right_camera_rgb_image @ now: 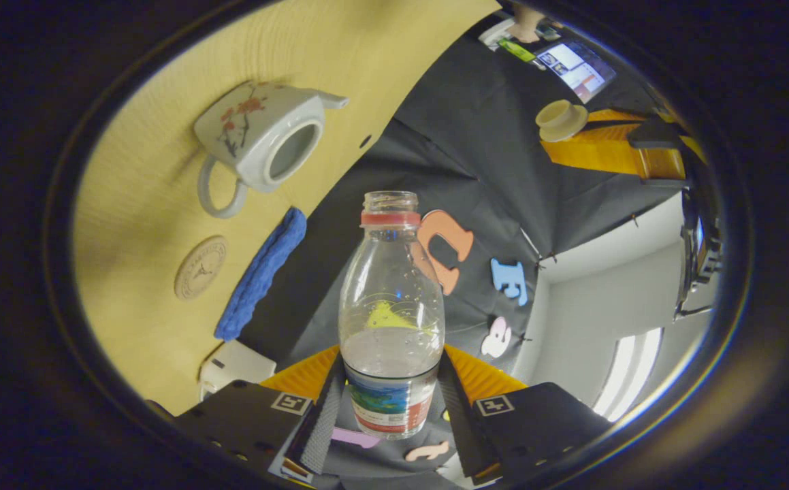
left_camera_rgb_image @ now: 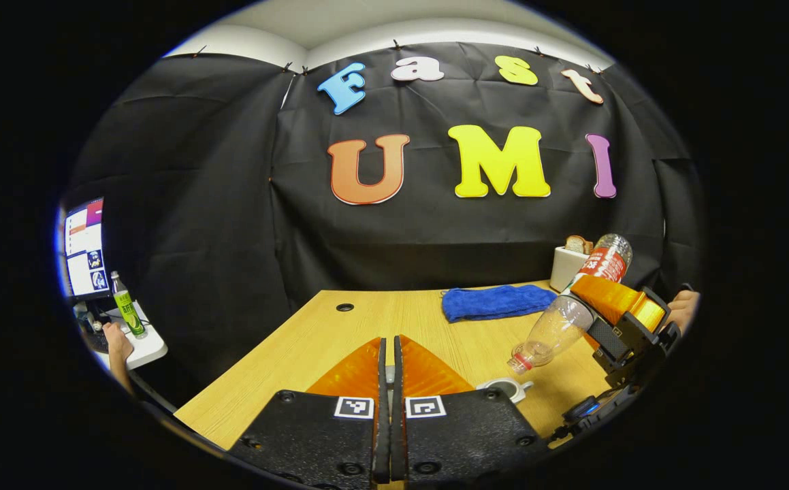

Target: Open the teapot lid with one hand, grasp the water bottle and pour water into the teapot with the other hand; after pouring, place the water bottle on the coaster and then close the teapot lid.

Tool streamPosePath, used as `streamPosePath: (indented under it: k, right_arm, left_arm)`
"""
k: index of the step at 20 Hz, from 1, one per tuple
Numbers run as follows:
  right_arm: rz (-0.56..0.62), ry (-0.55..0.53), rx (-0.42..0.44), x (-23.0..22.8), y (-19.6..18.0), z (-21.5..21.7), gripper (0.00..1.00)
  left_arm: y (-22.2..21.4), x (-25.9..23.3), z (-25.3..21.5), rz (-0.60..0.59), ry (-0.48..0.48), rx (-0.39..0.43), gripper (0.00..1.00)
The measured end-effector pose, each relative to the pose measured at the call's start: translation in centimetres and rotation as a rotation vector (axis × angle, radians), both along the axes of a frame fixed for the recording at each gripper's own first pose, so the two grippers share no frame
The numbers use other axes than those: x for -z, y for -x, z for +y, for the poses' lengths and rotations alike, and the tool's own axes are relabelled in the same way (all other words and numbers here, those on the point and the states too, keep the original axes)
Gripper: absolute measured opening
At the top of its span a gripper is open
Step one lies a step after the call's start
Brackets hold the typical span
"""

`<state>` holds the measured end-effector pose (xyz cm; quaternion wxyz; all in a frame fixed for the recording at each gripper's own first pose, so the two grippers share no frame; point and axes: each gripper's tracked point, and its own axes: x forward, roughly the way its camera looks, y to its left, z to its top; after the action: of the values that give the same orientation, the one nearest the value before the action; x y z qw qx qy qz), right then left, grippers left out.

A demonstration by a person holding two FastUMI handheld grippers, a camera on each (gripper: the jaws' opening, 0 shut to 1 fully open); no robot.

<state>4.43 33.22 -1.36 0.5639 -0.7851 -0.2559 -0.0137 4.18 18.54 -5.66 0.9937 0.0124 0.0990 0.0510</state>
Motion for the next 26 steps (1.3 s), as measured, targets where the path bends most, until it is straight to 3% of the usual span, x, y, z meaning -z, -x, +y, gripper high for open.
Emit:
streamPosePath:
  k: [12,16,21,24,26]
  right_arm:
    - [0.47,-0.679,-0.079,0.4,-2.2,-3.7,0.75]
    - [0.634,-0.987,-0.149,-0.8,-4.2,-3.0,0.75]
    - [0.866,-1.387,-0.197,0.9,-7.4,-2.0,0.72]
    - [1.005,-1.556,-0.213,2.7,-9.0,-0.9,0.74]
    - [1.06,-1.614,-0.212,3.9,-9.8,-0.5,0.72]
  left_arm:
    - [0.1,-0.1,2.5,-0.004,0.041,-0.036,0.03]
    - [0.1,0.1,2.8,-0.002,0.033,-0.045,0.03]
    - [0.0,0.3,3.1,0.002,0.033,-0.042,0.03]
    - [-0.1,0.5,3.4,0.003,0.037,-0.041,0.03]
    - [-0.3,0.5,3.5,0.004,0.038,-0.04,0.03]
